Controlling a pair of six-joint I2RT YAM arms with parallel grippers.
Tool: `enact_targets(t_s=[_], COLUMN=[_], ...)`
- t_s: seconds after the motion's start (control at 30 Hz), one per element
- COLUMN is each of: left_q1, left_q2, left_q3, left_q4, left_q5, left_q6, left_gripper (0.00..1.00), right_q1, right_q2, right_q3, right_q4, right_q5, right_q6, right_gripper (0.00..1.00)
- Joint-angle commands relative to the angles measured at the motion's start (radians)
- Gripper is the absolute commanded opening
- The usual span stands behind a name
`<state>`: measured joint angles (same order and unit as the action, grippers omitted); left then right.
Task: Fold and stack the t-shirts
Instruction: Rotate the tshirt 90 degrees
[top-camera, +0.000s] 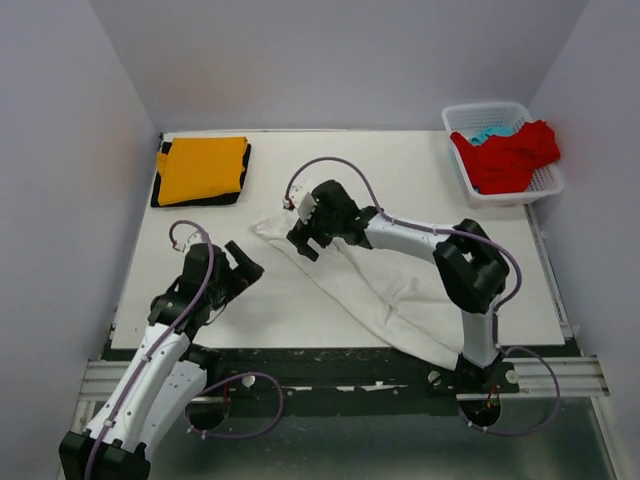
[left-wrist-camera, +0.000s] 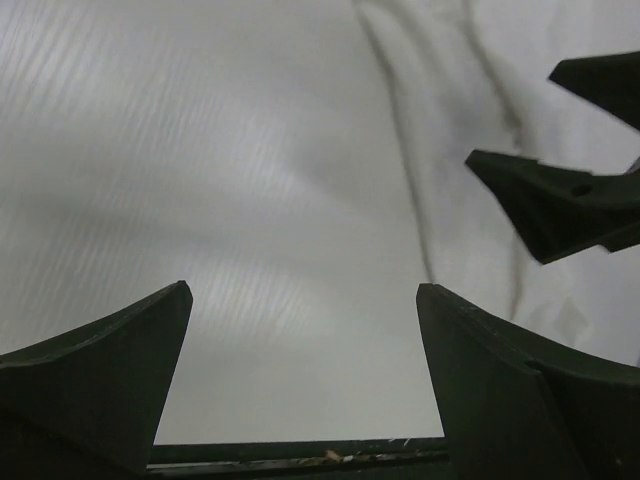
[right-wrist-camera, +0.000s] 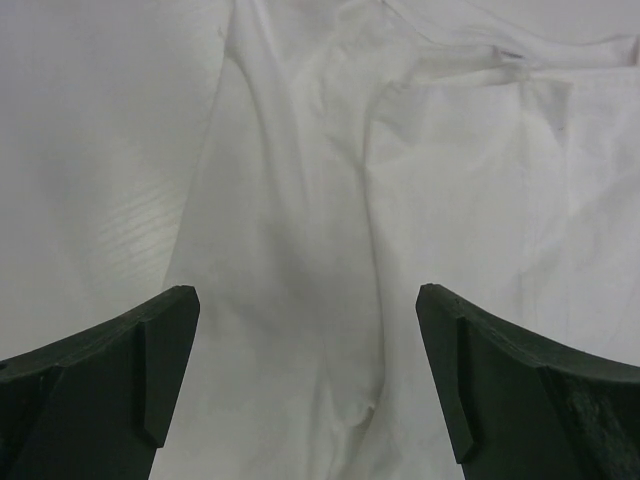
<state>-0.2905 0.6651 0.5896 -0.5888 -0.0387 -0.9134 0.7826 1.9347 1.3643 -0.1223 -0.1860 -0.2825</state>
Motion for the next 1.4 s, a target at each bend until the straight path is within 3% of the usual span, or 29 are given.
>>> enact_targets(t_s=[0.0,0.27,0.43,0.57,0.7,0.83,0.93,1.13,1.37], left_q1=[-0.009,-0.009,-0.009,-0.009,-0.009,-0.009,-0.01,-0.043,-0.198], left_q2=[-0.138,-0.16,-0.091,-0.036,0.042,0.144,0.219,0.35,0.452], left_q3=[-0.116,-0.126,-0.117,-0.111,-0.103,-0.083,-0.077,-0.064,-0.006], left_q4=[-0.081,-0.073,-0.019,0.03,0.103,0.172,0.251,0.381,0.413], left_q5=[-0.038,-0.06,-0.062,-0.053,-0.023,0.052,0.158,0.349,0.368], left_q6=[-0.091,-0.064,-0.031,-0.009,0.017,0.054,0.081,0.11,0.122], left_gripper=[0.98,0.98,0.98,0.99,0.98,0.98,0.99,0.99,0.99], right_q1=[0.002,-0.005,-0.109,-0.203,-0.3,-0.359,-0.382,-0.382,-0.367], right_q2=[0.132,0.396,0.582,0.76,0.775,0.725,0.693,0.719,0.562], right_q3=[0.101,0.345,0.628,0.961,0.977,0.873,0.799,0.895,0.968], right_q4=[-0.079,-0.114,-0.228,-0.437,-0.434,-0.405,-0.315,-0.346,-0.348], right_q5=[0.092,0.372,0.344,0.451,0.452,0.502,0.432,0.38,0.376], right_q6=[-0.053,0.23,0.557,0.783,0.912,0.957,0.911,0.821,0.722], right_gripper=[1.0,1.0,1.0,1.0,1.0,1.0,1.0,1.0,1.0])
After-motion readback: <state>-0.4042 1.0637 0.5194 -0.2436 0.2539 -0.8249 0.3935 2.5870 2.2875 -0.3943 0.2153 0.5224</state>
